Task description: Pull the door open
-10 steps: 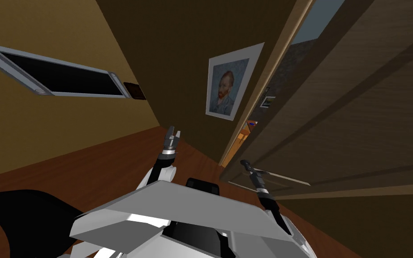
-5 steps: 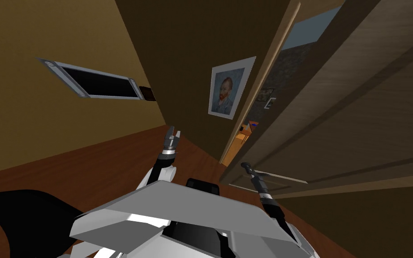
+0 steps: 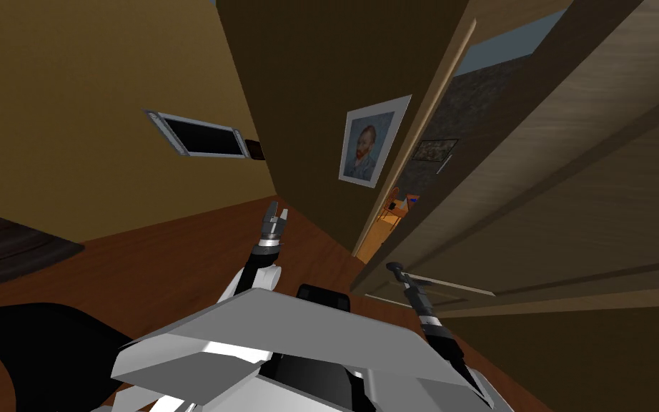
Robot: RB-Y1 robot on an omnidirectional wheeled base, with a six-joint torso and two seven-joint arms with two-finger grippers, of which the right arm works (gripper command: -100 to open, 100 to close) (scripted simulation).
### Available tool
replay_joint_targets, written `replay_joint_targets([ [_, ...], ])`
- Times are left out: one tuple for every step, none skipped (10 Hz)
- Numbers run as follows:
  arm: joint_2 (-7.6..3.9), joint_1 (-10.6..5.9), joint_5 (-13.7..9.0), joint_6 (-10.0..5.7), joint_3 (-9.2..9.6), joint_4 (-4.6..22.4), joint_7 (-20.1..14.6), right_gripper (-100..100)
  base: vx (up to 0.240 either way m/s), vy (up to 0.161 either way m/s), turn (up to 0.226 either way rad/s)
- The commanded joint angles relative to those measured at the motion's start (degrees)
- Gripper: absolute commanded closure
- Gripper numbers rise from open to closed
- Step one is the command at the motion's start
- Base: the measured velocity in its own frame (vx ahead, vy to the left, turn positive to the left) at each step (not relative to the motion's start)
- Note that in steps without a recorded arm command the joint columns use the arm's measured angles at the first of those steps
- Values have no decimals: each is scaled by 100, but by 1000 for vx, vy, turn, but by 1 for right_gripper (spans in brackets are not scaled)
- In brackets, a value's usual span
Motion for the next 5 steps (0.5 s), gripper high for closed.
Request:
replay_joint_targets([
  [-59,76,10,-148,17,20,-49,100,-223,-83,172],
  [-91,105,17,-235,29,54,-78,100,-233,-64,141],
  [-60,88,16,-162,29,33,-57,100,-108,-27,26],
  [-87,144,25,-302,49,103,-88,100,-169,-64,171],
  [-105,169,27,-372,53,133,-101,100,-234,-101,230],
])
